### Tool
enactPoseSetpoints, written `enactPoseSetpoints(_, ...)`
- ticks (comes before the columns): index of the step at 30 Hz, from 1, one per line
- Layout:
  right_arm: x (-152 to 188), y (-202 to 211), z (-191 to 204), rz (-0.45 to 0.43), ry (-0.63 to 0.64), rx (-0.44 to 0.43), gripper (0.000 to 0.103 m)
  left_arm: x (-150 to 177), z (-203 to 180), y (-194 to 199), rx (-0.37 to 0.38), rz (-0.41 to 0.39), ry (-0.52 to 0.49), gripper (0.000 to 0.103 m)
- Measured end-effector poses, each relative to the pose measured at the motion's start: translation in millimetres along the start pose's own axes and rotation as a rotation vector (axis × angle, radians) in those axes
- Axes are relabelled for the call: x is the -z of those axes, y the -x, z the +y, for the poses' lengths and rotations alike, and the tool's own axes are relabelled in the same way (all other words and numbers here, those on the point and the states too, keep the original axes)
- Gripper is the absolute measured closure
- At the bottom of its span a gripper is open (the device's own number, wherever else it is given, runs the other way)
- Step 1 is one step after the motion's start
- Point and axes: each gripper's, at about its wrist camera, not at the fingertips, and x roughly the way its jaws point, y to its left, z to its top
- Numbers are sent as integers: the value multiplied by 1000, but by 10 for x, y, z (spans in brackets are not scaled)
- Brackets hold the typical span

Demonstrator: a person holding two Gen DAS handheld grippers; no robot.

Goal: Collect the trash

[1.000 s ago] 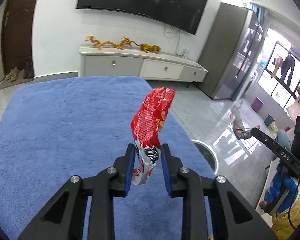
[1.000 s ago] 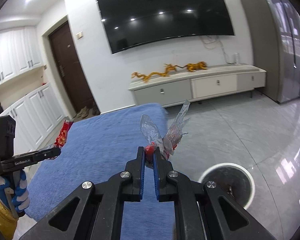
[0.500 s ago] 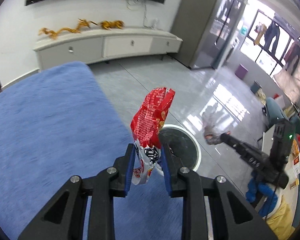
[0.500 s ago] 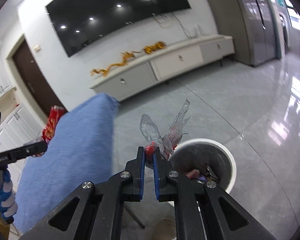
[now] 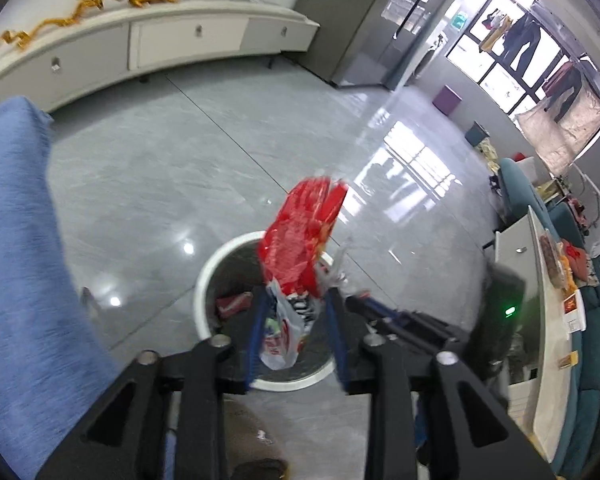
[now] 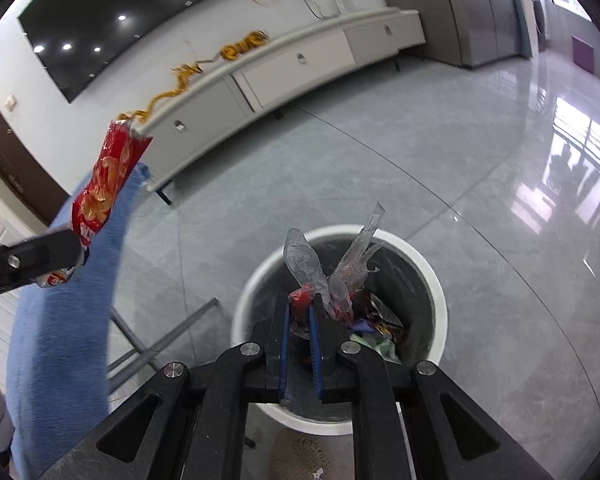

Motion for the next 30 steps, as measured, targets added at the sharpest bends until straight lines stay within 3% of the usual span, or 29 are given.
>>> enactPoseSetpoints(1, 11, -39, -13, 10, -5, 7, 92, -17, 0, -48, 8, 1, 10, 52)
enactPoseSetpoints(2, 27, -69, -38, 19, -10, 18, 90, -21, 3, -71, 15, -1, 15, 49)
enactPoseSetpoints(5, 80, -128, -107, 39, -27, 42, 67, -34, 5, -150, 30, 7, 28, 48)
enactPoseSetpoints(10, 144, -125, -124, 54, -45, 67, 65, -11, 65, -112, 22, 8, 40, 48)
enactPoseSetpoints(15, 108, -1, -13, 24, -55, 71, 64, 112, 96, 195, -44, -43, 33, 48)
enactPoseSetpoints(21, 46, 288, 504, -24, 10, 52, 60, 347, 260, 713, -155, -139, 69, 48)
enactPoseSetpoints(30, 25, 758, 1677, -113, 211, -37, 49, 940, 690, 1781, -368, -315, 170, 45)
